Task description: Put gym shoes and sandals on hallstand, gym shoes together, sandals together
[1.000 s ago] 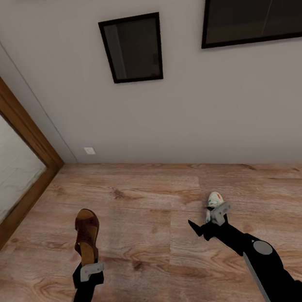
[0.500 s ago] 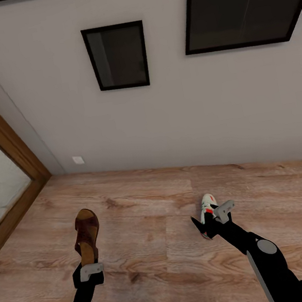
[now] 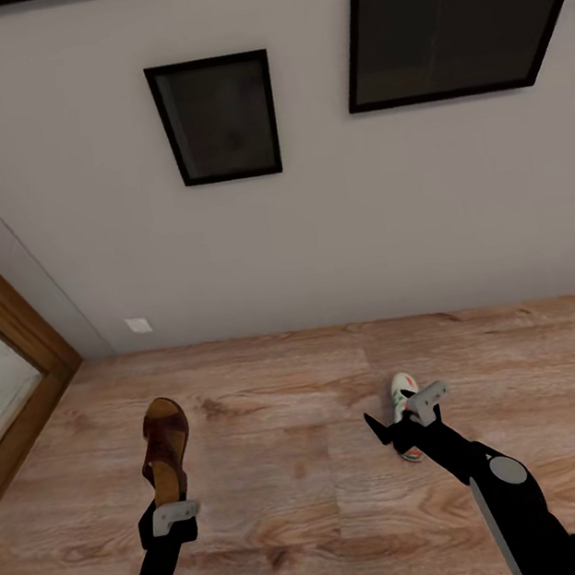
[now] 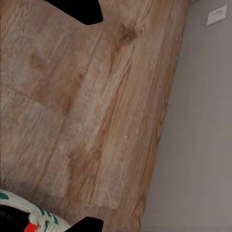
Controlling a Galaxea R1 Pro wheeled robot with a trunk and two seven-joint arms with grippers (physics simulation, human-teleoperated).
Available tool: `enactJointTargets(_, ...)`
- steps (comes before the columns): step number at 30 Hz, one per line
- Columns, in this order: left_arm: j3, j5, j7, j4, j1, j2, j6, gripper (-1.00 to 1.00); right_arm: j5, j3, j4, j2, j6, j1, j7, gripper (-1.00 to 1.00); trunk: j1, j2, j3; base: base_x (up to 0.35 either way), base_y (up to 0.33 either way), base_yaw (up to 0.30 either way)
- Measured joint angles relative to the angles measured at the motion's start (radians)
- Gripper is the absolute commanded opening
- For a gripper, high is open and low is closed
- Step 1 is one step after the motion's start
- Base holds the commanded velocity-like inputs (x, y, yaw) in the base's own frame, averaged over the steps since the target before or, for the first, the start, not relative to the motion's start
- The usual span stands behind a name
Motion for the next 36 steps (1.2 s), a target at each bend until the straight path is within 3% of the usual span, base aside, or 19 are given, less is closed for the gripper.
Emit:
enactJointTargets(9,-0.003,0.000,-0.004,-0.007,0.000,-0.004,-0.006,-1.00,0.002,-0.007,0.003,0.000,0.000,0.000,-0.002,1.00,0.000,0.000,0.009,-0.058,0.181,-0.194)
enactJointTargets(14,-0.015,-0.009,-0.037,-0.132,0.002,-0.001,0.001,-1.00,0.001,-0.088,0.012,0.001,0.000,0.000,-0.061,1.00,0.000,0.000,0.014,-0.004,0.008,-0.194)
enactJointTargets(18,-0.015,-0.016,-0.223,-0.242,0.012,0.003,0.080,-1.00,-0.002,-0.106,0.036,0.002,0.000,0.000,-0.178,1.00,0.000,0.000,0.018,-0.001,0.001,-0.194)
enactJointTargets(20,-0.011,-0.017,-0.343,-0.309,0.014,0.005,0.159,-1.00,-0.004,-0.107,0.054,0.003,-0.006,0.000,-0.237,1.00,0.000,0.000,0.020,0.000,0.000,-0.162)
enactJointTargets(26,-0.008,-0.017,-0.564,-0.427,0.014,0.005,0.301,-1.00,-0.003,-0.107,0.157,0.003,-0.072,0.000,-0.319,1.00,0.000,0.000,0.023,0.000,0.000,-0.043)
enactJointTargets(31,-0.010,-0.016,-0.676,-0.497,0.014,0.006,0.395,-1.00,-0.004,-0.105,0.306,0.005,-0.162,0.000,-0.401,1.00,0.000,0.000,0.023,0.000,0.000,-0.004)
enactJointTargets(36,-0.012,-0.017,-0.710,-0.549,0.014,0.004,0.447,-1.00,-0.005,-0.077,0.418,0.022,-0.233,0.000,-0.511,1.00,0.000,0.000,0.023,0.000,0.000,0.000)
